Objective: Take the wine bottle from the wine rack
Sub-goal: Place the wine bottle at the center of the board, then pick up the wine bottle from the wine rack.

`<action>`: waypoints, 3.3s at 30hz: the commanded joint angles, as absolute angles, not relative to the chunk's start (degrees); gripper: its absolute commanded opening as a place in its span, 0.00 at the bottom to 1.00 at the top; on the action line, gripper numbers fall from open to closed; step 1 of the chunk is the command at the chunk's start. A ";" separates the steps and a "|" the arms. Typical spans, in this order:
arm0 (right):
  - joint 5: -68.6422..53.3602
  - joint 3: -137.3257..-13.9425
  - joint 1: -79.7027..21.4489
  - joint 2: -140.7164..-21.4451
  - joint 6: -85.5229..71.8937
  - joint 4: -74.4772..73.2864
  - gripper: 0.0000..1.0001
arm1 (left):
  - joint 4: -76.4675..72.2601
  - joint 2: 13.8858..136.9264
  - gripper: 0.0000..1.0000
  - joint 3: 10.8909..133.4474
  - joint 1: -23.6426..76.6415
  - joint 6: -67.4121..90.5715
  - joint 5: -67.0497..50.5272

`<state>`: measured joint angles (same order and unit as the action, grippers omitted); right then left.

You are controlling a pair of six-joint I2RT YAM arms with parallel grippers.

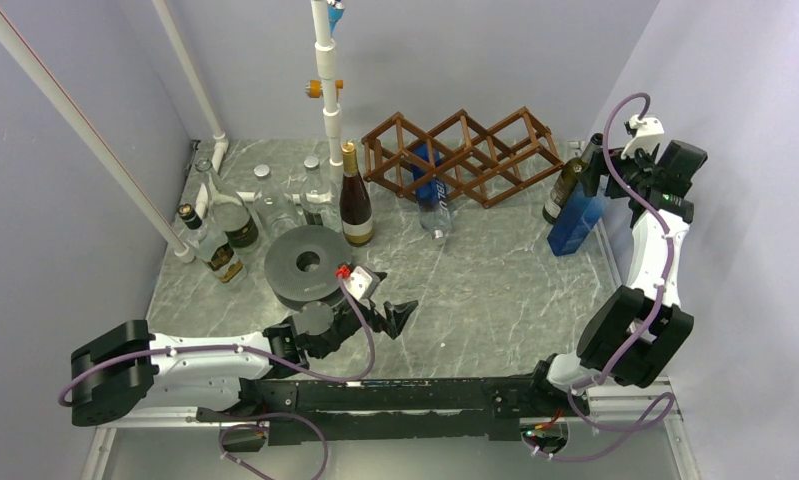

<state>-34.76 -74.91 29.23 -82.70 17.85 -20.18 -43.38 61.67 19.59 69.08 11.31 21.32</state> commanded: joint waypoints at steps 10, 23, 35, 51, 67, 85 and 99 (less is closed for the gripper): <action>-34.54 -75.45 29.95 -74.04 16.64 -16.89 0.96 | -48.11 61.61 0.99 18.80 69.26 12.95 21.57; -36.32 -74.31 30.61 -62.91 17.75 -26.23 0.99 | -49.24 63.13 0.99 19.74 68.31 16.64 18.42; -56.88 -72.73 30.50 -59.53 22.51 -39.22 0.99 | -47.60 64.32 0.99 21.67 66.91 21.80 15.31; -76.68 -53.16 29.57 -55.08 24.10 -38.69 1.00 | -47.33 65.57 0.99 22.41 64.51 27.89 12.98; -75.94 -50.89 27.68 -54.62 23.82 -38.32 1.00 | -47.36 74.58 0.99 30.47 60.53 41.42 11.97; -74.08 -49.75 26.84 -54.59 22.31 -36.21 1.00 | -29.62 82.73 0.99 44.97 58.86 40.84 23.27; -72.68 -49.66 25.78 -54.69 22.39 -36.04 1.00 | -25.83 87.28 0.99 49.13 54.09 45.31 20.67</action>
<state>-72.44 -49.78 26.15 -55.37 22.09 -38.85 -25.36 86.17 47.09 55.83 42.48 22.26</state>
